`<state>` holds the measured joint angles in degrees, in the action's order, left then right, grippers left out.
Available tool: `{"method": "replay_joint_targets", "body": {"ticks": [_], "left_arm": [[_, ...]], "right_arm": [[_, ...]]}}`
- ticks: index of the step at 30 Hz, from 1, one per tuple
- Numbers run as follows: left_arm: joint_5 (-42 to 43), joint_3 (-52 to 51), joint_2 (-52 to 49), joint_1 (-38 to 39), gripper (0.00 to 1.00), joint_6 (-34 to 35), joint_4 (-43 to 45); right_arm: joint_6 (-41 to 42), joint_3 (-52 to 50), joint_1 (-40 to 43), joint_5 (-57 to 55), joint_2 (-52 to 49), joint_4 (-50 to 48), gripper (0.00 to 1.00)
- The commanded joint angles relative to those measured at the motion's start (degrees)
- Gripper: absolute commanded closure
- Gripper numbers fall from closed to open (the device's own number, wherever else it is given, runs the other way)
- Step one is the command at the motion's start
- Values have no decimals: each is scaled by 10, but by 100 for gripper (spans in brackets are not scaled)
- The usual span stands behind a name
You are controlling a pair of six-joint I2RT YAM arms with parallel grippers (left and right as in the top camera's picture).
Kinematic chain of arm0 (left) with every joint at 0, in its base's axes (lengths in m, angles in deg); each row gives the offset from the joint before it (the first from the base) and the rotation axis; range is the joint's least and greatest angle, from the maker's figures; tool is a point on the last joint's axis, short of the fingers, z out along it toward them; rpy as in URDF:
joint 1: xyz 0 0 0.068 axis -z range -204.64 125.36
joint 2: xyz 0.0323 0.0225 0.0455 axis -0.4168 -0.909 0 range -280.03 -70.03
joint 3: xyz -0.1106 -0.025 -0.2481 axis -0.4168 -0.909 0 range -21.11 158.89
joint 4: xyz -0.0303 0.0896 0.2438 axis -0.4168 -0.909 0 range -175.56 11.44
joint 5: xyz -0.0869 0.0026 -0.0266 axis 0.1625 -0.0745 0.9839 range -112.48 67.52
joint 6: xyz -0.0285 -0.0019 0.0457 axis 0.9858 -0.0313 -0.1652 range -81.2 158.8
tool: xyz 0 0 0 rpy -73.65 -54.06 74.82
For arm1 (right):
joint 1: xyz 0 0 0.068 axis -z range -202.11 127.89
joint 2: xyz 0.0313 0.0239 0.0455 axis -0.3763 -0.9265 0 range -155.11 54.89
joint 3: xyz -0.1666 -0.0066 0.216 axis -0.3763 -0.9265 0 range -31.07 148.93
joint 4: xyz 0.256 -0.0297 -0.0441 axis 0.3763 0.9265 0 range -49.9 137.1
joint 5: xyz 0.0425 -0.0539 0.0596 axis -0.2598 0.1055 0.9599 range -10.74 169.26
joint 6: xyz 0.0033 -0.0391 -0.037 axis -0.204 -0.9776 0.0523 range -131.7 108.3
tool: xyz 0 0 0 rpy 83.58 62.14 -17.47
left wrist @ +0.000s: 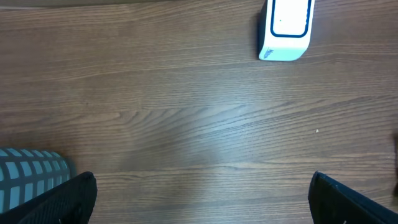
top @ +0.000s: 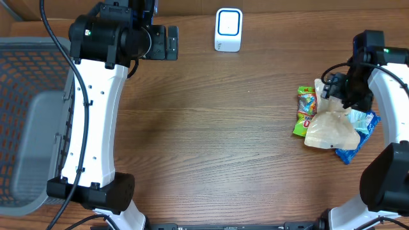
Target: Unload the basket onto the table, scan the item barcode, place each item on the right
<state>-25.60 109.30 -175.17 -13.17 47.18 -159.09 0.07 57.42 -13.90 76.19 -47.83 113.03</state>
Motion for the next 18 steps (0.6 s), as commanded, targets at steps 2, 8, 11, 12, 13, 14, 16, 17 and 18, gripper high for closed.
{"method": "replay_joint_targets", "body": {"ticks": [2,8,11,12,13,14,16,17,18], "left_arm": [[-3,-1,-5,-2,0,-11,2],[-3,-1,-5,-2,0,-11,2],[-3,-1,-5,-2,1,-11,2],[-3,-1,-5,-2,0,-11,2],[-3,-1,-5,-2,0,-11,2],[-3,-1,-5,-2,0,-11,2],[-3,-1,-5,-2,0,-11,2],[-3,-1,-5,-2,0,-11,2],[-3,-1,-5,-2,0,-11,2]], "right_arm": [[-3,64,1,43,30,10,0],[-63,209,-9,155,103,96,0],[-59,258,-21,167,147,144,0],[-58,267,-25,176,166,158,0],[-58,270,-26,182,183,168,0],[-58,271,-26,188,200,176,0],[-58,271,-26,195,239,194,0],[-58,271,-26,197,257,198,0],[-58,271,-26,212,283,205,0]]}}
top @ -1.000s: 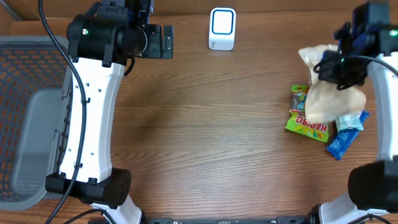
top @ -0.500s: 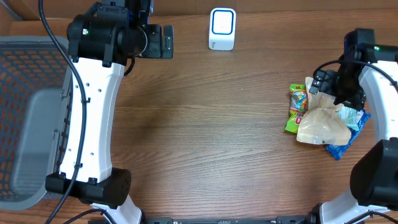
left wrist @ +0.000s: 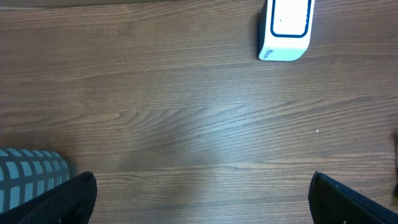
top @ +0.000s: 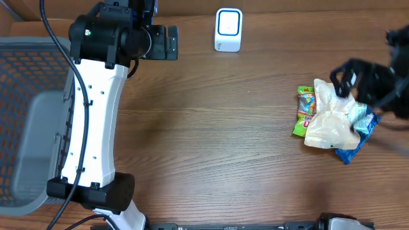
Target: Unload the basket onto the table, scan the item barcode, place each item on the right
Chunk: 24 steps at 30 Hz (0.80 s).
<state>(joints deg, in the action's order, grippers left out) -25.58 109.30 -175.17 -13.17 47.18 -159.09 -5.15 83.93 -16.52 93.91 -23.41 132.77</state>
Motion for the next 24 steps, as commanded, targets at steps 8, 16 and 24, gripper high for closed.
{"method": "replay_joint_targets", "body": {"ticks": [8,16,24], "left_arm": [[-3,-1,-5,-2,0,-11,2],[-3,-1,-5,-2,0,-11,2],[-3,-1,-5,-2,0,-11,2]], "right_arm": [[-8,5,0,33,113,9,0],[-8,-2,2,-59,123,-22,0],[-8,-235,0,-109,254,-290,0]]}}
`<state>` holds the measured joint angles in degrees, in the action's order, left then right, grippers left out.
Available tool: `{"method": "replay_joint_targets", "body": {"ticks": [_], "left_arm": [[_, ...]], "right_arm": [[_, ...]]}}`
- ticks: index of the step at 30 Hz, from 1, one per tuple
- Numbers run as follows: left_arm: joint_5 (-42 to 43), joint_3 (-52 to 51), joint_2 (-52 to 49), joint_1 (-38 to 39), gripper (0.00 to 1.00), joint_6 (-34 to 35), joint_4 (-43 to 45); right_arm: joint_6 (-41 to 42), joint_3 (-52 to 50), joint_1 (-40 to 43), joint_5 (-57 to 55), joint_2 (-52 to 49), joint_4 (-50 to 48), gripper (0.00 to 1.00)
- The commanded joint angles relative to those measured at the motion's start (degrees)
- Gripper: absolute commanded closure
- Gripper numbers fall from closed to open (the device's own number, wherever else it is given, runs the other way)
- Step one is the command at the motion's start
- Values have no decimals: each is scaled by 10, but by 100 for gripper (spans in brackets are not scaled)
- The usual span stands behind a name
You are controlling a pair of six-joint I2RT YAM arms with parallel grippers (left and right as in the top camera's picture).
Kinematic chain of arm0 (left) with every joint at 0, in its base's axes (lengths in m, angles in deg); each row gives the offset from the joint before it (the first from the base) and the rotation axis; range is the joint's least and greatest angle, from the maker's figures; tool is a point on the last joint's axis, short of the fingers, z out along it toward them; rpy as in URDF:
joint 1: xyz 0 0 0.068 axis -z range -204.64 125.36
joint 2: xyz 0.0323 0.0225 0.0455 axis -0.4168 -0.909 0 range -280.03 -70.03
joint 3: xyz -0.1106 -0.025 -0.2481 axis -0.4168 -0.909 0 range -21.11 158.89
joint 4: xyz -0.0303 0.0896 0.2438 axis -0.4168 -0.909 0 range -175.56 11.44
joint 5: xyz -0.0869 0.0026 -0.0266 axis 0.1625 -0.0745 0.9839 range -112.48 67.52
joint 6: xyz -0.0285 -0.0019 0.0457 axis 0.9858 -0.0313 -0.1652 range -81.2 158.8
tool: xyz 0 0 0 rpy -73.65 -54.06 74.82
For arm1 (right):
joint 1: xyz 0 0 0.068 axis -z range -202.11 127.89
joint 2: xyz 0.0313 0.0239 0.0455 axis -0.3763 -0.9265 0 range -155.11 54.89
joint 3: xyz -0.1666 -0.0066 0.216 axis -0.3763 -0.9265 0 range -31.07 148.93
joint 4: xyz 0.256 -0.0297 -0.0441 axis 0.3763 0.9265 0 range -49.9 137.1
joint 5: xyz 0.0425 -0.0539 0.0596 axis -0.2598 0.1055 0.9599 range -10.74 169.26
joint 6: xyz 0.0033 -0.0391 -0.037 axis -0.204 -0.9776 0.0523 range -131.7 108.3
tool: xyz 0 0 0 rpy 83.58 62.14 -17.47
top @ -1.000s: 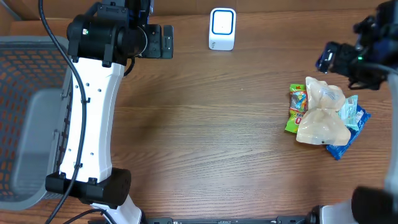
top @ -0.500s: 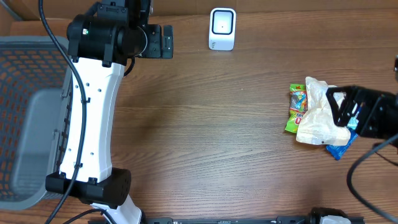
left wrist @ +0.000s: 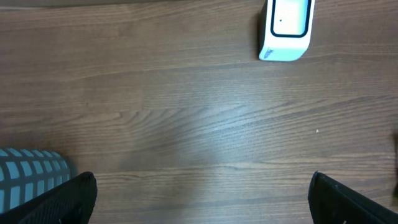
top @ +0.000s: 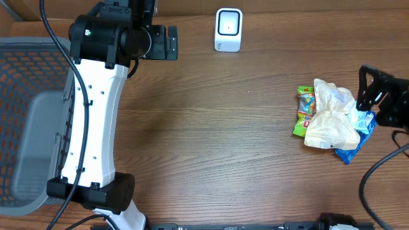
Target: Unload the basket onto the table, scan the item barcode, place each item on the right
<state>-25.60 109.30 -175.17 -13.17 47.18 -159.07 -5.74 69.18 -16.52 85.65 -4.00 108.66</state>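
A white scanner with a blue-rimmed face stands at the back of the table; the left wrist view shows the scanner too. At the right lies a pile of items: a green snack packet, a cream plastic bag and a blue packet. Just right of the pile, my right gripper looks open, with nothing between its fingers. My left gripper is open over bare wood, left of the scanner, holding nothing.
A grey mesh basket fills the left edge of the table; the basket corner also shows in the left wrist view. My white left arm stretches along the left side.
My right gripper, blurred over the pile's upper right before, now sits lower at the pile's right edge. The pile and my left arm have not moved.
First my right gripper was down on the top of the cream bag. Then it was blurred, off toward the right of the bag. Now it is beside the pile with nothing in it, and the bag's top stands a little puffier.
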Motion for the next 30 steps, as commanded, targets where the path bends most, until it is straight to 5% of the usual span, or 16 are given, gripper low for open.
{"method": "replay_joint_targets", "body": {"ticks": [1,15,24,30], "left_arm": [[-3,-1,-5,-2,0,-11,2],[-3,-1,-5,-2,0,-11,2],[-3,-1,-5,-2,0,-11,2],[-3,-1,-5,-2,0,-11,2]], "right_arm": [[-3,-128,-2,-27,81,-82,0],[-37,-850,-63,-18,446,-659,0],[-39,-990,-80,-25,546,-713,0],[-38,-998,-85,-24,588,-642,0]]}}
